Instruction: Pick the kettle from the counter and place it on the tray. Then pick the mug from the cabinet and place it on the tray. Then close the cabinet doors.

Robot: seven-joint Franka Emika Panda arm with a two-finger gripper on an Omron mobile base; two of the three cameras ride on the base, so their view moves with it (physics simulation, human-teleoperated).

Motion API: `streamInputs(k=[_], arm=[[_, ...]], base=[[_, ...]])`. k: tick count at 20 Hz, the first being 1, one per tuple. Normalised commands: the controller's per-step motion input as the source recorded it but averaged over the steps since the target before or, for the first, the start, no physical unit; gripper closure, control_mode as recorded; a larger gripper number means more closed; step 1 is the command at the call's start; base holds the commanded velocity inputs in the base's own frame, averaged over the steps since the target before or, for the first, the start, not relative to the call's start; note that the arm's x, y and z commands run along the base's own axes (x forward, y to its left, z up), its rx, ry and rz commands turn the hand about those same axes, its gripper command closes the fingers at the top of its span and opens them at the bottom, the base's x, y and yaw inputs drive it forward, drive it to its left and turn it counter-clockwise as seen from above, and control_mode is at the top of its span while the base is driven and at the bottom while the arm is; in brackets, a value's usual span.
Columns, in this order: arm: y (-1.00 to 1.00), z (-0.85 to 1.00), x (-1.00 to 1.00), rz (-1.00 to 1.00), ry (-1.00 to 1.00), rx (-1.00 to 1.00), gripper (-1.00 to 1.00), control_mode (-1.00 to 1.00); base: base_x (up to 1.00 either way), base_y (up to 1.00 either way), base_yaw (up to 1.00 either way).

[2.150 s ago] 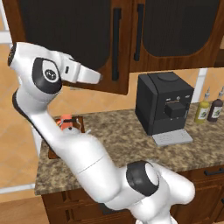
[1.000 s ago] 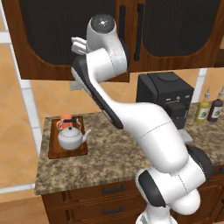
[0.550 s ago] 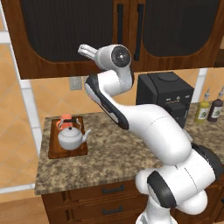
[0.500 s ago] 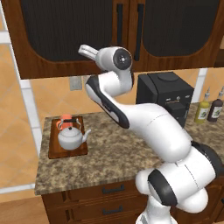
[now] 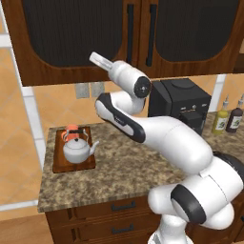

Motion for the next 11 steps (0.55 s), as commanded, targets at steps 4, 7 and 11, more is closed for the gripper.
streamInputs(k=[4,7,11], arm=[[0.0,-0.09,0.54,0.03,-0.11,0.03,-1.0,-1.0],[0.0,0.0,0.63,0.0,0.0,0.0,-1.0,-1.0],[0.0,0.0,0.79,0.0,0.04,0.0,-1.0,-1.0]], base=[[0.0,0.0,0.0],[0.0,0.0,0.0],[0.0,0.0,0.0]])
